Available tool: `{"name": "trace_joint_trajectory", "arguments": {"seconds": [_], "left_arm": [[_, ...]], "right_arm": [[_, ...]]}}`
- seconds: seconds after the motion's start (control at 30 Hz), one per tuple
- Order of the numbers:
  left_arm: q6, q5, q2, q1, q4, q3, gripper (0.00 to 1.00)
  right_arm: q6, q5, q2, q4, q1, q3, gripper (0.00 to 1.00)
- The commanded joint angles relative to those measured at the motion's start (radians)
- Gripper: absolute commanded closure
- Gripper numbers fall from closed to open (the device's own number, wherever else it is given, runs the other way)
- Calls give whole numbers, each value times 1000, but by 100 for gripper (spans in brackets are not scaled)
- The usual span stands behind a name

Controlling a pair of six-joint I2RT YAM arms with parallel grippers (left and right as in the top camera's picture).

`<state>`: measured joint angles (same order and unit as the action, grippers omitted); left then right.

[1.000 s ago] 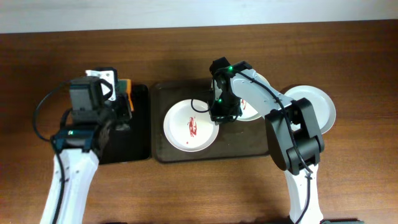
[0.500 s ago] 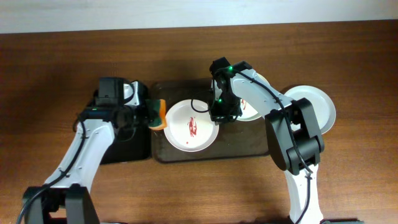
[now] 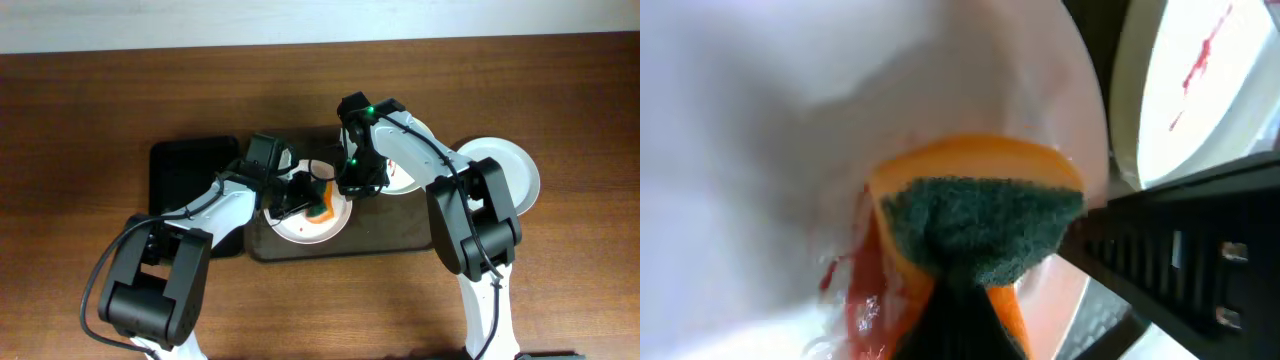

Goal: Clean dirty plates on tray and stack at the side
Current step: 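Scrub the held plate with the sponge in the left gripper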

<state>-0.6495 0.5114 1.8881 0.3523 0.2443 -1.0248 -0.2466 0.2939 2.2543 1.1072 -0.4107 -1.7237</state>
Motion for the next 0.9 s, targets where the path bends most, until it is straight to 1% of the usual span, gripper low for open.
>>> {"name": "trace_joint_trajectory", "arguments": {"seconds": [0.0, 0.03, 0.07, 0.1, 0.2, 0.27, 0.3, 0.33, 0.37, 0.43, 0.5, 0.57, 0.63, 0.77, 0.83, 0.87], "left_arm": [[-3, -269, 25, -4, 101, -1, 100], [49, -293, 24, -5, 131, -1, 100], [66, -301, 18, -8, 156, -1, 100], [68, -319, 6, -10, 187, -1, 100], [101, -457, -75, -10, 275, -1, 100], [124, -483, -146, -13, 296, -1, 100], [124, -460, -174, -13, 290, -1, 100], [122, -370, -181, -13, 267, -1, 100], [94, -306, -179, -13, 243, -1, 100], [92, -198, -169, -10, 170, -1, 100], [14, -118, -118, -7, 96, -1, 100], [-21, -13, -51, -7, -4, -1, 100], [-48, 27, 9, -7, -63, -1, 100], [-53, 4, 43, -16, -64, -1, 100], [-53, -3, 37, -35, -21, -1, 100], [-53, -3, 29, -53, 41, -1, 100]], "right_arm": [[2, -17, -23, 1, -9, 12, 96], [3, -17, -23, 1, -9, 12, 96], [2, -17, -23, 1, -9, 12, 96], [2, -17, -23, 1, -9, 12, 96], [3, -17, -23, 4, -9, 12, 96], [3, -17, -23, 4, -9, 12, 96], [3, -17, -23, 5, -9, 12, 96], [3, -17, -23, 5, -9, 12, 96], [2, -17, -23, 5, -9, 12, 96], [2, -17, -23, 5, -9, 12, 96], [2, -17, -23, 5, -9, 12, 96], [2, -17, -23, 5, -9, 12, 96], [2, -17, -23, 4, -9, 12, 96], [2, -17, -23, 4, -9, 12, 96], [3, -17, -23, 4, -9, 12, 96], [3, -17, -23, 4, -9, 12, 96]]}}
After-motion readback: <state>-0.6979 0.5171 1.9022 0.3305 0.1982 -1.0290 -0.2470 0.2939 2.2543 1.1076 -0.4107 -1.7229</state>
